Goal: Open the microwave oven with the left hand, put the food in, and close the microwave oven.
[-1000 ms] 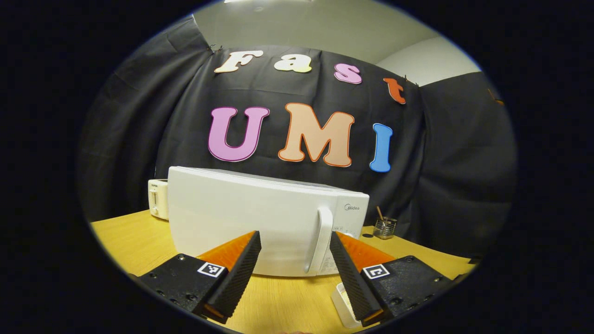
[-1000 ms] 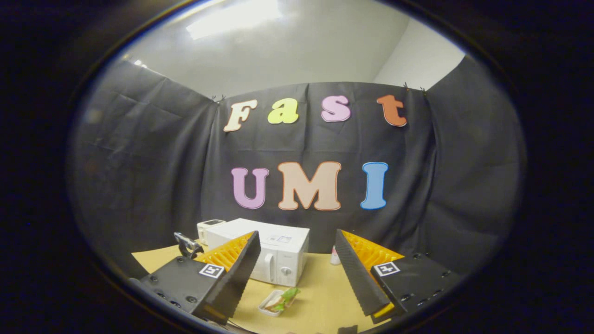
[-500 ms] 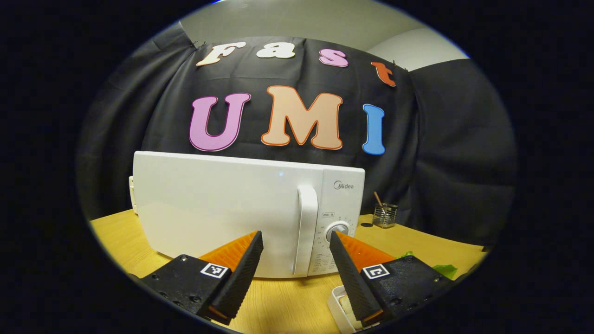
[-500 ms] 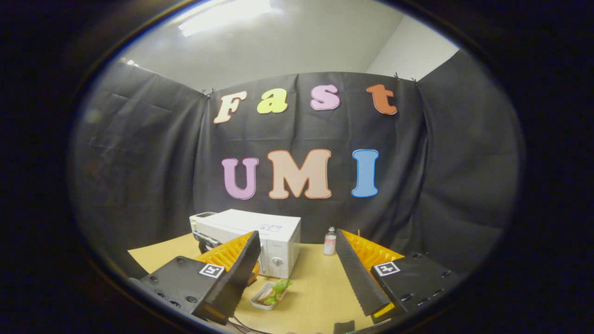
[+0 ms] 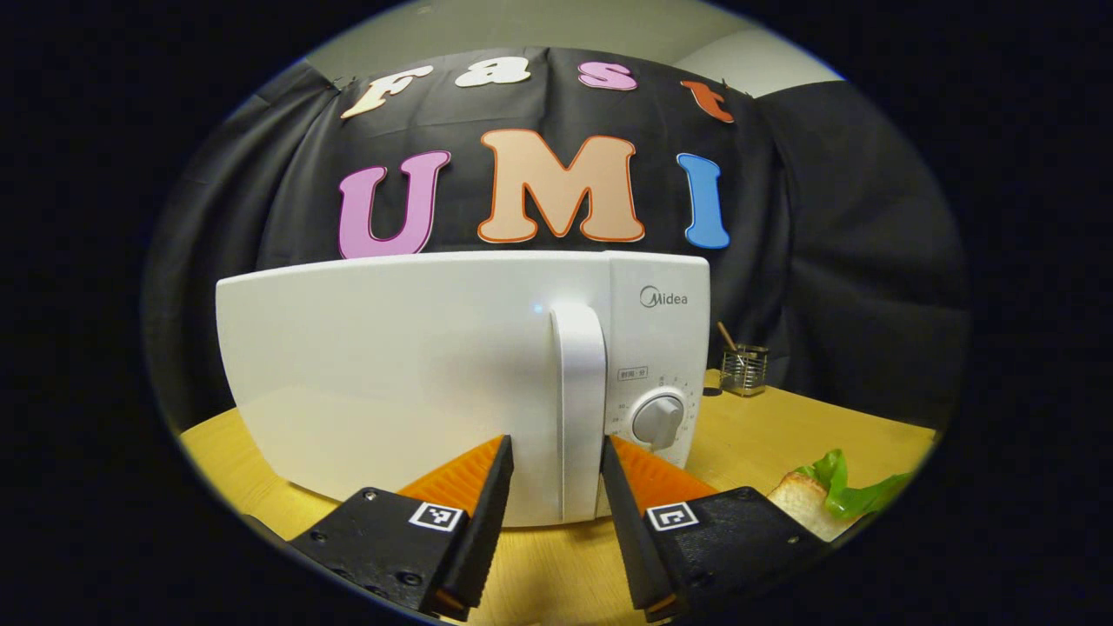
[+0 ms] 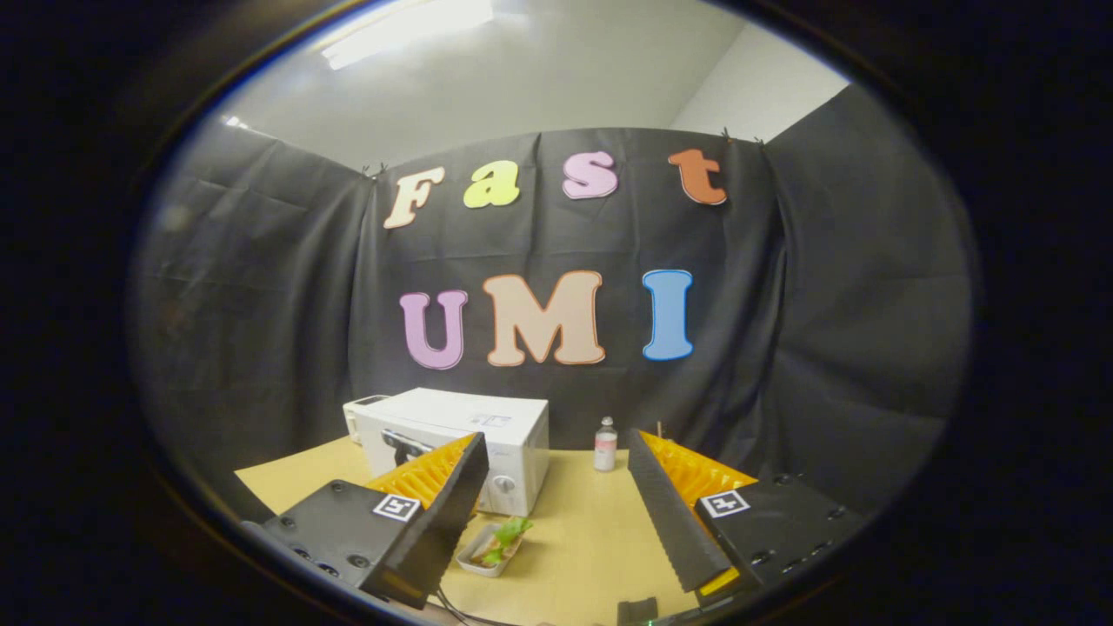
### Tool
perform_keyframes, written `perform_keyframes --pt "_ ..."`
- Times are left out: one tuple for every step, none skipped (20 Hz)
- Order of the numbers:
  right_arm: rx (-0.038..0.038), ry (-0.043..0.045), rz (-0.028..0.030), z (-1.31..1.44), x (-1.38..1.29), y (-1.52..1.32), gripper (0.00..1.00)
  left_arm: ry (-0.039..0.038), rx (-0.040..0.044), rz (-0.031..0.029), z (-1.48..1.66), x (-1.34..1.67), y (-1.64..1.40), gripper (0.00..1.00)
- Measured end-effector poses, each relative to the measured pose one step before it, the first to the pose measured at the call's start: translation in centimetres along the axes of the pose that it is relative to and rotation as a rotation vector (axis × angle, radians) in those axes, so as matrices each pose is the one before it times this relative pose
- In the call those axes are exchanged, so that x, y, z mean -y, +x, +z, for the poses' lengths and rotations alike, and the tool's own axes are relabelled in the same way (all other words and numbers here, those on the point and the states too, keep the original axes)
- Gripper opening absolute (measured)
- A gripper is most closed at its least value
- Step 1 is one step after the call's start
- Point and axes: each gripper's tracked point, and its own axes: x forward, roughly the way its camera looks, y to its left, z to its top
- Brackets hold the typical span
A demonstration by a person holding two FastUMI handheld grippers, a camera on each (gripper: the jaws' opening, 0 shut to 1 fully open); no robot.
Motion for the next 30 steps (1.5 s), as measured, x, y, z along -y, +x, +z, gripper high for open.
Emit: perform_keyframes --pt "-0.00331 -0.00244 0.00242 -0.227 -0.022 -0.023 0.96 0.00306 -0.00184 -0.00197 -0.141 0.268 0.237 0.61" --pt "-0.00515 -0.00025 0.00394 -0.163 -0.036 0.009 0.96 0.00234 -0.01037 0.0014 -0.121 0.159 0.276 0.53" --pt "-0.00767 0.00196 0.00695 -0.372 -0.211 0.056 0.96 0.00072 -0.00667 0.004 -0.112 0.06 0.154 0.52" --pt "-0.00773 0.00517 0.00665 -0.387 -0.165 0.064 0.96 -0.00026 -0.00355 0.00265 -0.064 0.149 0.262 0.46" --pt "-0.00855 0.00392 0.00635 -0.32 -0.175 -0.024 0.97 -0.00321 0.00182 -0.00662 -0.091 0.281 0.115 0.42" --pt "-0.01113 -0.00026 0.00722 -0.438 -0.067 -0.032 0.97 -0.00044 -0.00234 0.00819 -0.079 0.057 0.192 0.34" --pt "-0.01023 -0.00188 0.00631 -0.407 -0.12 -0.037 0.97 -0.00183 0.00272 0.00187 0.041 -0.136 -0.179 0.29" --pt "-0.00758 -0.00004 0.00529 -0.322 -0.087 0.004 0.97 -0.00388 0.00399 -0.00308 0.088 -0.025 -0.01 0.28" --pt "-0.00507 0.00252 0.00562 -0.217 -0.085 -0.046 0.97 -0.00957 0.00617 -0.00213 0.115 0.004 0.03 0.29" --pt "-0.00348 0.00501 0.00463 -0.154 -0.127 0.025 0.97 -0.0089 0.00407 0.00413 0.065 -0.031 -0.088 0.28" --pt "-0.00246 0.00523 0.00468 -0.089 -0.019 0.064 0.97 -0.0026 -0.00104 0.0046 -0.111 -0.049 0.139 0.28" --pt "-0.00681 0.0026 0.00571 -0.245 0.003 -0.091 0.97 0.00082 -0.01125 0.00247 -0.18 0.008 -0.026 0.28" --pt "-0.00188 0.00554 0.00283 0.05 0.064 -0.116 0.97 0.00107 -0.00158 -0.00218 -0.06 0.103 -0.09 0.28" --pt "0.00531 0.0074 -0.00274 0.226 0.251 -0.131 0.97 -0.004 0.00345 -0.00467 0.114 -0.001 -0.043 0.27" --pt "0.00681 0.00504 -0.00256 0.256 0.169 -0.077 0.97 -0.00623 0.00067 -0.00571 0.022 0.047 -0.032 0.25" --pt "0.00884 0.00661 -0.00325 0.22 0.211 -0.13 0.97 -0.00401 -0.00016 -0.00433 0.115 0.033 -0.062 0.23" --pt "0.00603 0.00791 -0.00298 0.153 0.166 0.002 0.97 0.00283 -0.00168 -0.00647 -0.146 0.005 0.053 0.22" --pt "0.00208 0.00772 0.00086 0.028 -0.005 -0.003 0.97 0.00045 -0.00314 -0.00169 0.045 0.088 0.061 0.2" --pt "0.00086 0.00795 0.00213 0.05 -0.031 -0.025 0.97 0.00424 -0.0052 0.00075 -0.103 -0.07 -0.089 0.19" --pt "-0.00003 0.00519 0.00171 -0.029 0.064 -0.097 1.0 -0.00075 -0.00104 0.00064 0.003 -0.039 0.006 0.16" --pt "0.00356 0.00384 -0.00318 0.15 0.172 -0.083 1.0 -0.00308 0.00038 0.00137 -0.053 -0.018 -0.004 0.16" --pt "-0.00203 -0.00171 -0.00562 -0.058 0.213 -0.102 0.97 -0.01061 0.00415 0.00194 0.048 0.06 -0.034 0.14" --pt "-0.0003 -0.00108 -0.00511 -0.021 0.195 -0.012 0.96 -0.00549 0.00177 0.00092 0.02 -0.012 -0.037 0.14" --pt "-0.00068 0.00342 -0.01052 0.072 0.245 0.118 1.0 -0.00515 0.00062 0.00117 -0.024 0.022 0.015 0.14" --pt "-0.00595 0.00409 -0.00603 -0.116 0.155 0.112 0.96 -0.00309 0.00119 0.00065 -0.028 -0.007 0.035 0.15" --pt "-0.00526 0.00693 0.00091 -0.112 -0.053 -0.013 0.96 -0.00177 0.00074 0.00009 -0.024 -0.036 0.013 0.14" --pt "-0.00402 0.00883 -0.00065 -0.018 0.064 0.022 0.95 0.00102 0.002 -0.00284 0.006 0.058 0.027 0.14" --pt "0.00055 0.00677 -0.00092 0.052 0.052 0.046 0.94 0.00275 -0.0004 -0.00356 0.074 0.047 -0.035 0.14" --pt "0.00502 0.00474 -0.00202 0.175 0.043 0.021 0.93 0.00423 -0.00503 -0.00207 -0.037 -0.05 -0.02 0.13" --pt "0.00426 0.00374 -0.00385 0.075 0.126 -0.029 0.93 -0.00025 -0.00549 -0.00031 -0.047 -0.016 0.003 0.13"
